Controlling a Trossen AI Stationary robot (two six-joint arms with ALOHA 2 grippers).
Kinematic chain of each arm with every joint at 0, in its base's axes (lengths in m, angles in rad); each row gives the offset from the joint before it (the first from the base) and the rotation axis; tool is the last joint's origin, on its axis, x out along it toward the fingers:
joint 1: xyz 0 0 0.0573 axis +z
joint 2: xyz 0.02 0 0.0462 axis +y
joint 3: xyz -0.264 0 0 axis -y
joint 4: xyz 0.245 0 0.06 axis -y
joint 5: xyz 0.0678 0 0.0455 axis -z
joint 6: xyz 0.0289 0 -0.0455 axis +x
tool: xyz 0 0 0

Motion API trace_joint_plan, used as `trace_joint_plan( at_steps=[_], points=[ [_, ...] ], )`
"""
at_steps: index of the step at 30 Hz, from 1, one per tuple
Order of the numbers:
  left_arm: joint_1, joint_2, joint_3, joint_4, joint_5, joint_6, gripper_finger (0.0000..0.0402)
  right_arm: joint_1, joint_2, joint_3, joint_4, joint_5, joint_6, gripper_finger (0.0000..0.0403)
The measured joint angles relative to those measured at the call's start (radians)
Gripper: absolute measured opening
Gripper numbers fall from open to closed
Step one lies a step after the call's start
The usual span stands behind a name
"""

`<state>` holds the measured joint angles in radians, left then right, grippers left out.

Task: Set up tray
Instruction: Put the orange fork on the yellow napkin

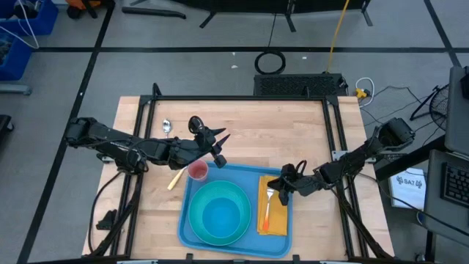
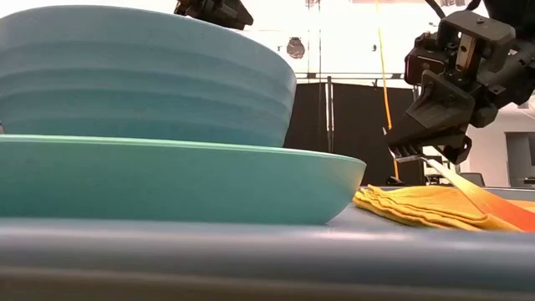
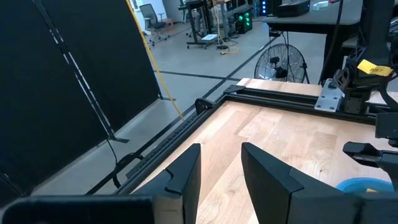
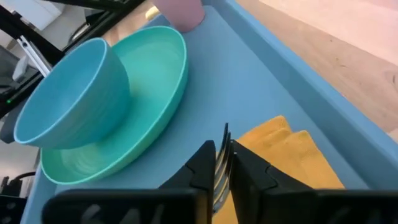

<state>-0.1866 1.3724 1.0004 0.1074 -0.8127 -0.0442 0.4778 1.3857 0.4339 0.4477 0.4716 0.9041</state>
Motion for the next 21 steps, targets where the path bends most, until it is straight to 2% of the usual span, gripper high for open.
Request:
trace_joint_plan(
  at_steps=[21],
  points=[
    [0.001,0.0,0.0,0.0,0.0,-0.014,0.0122,-0.046,0.0,0.0,0.04,-0.001,-0.06,0.0095]
  ],
)
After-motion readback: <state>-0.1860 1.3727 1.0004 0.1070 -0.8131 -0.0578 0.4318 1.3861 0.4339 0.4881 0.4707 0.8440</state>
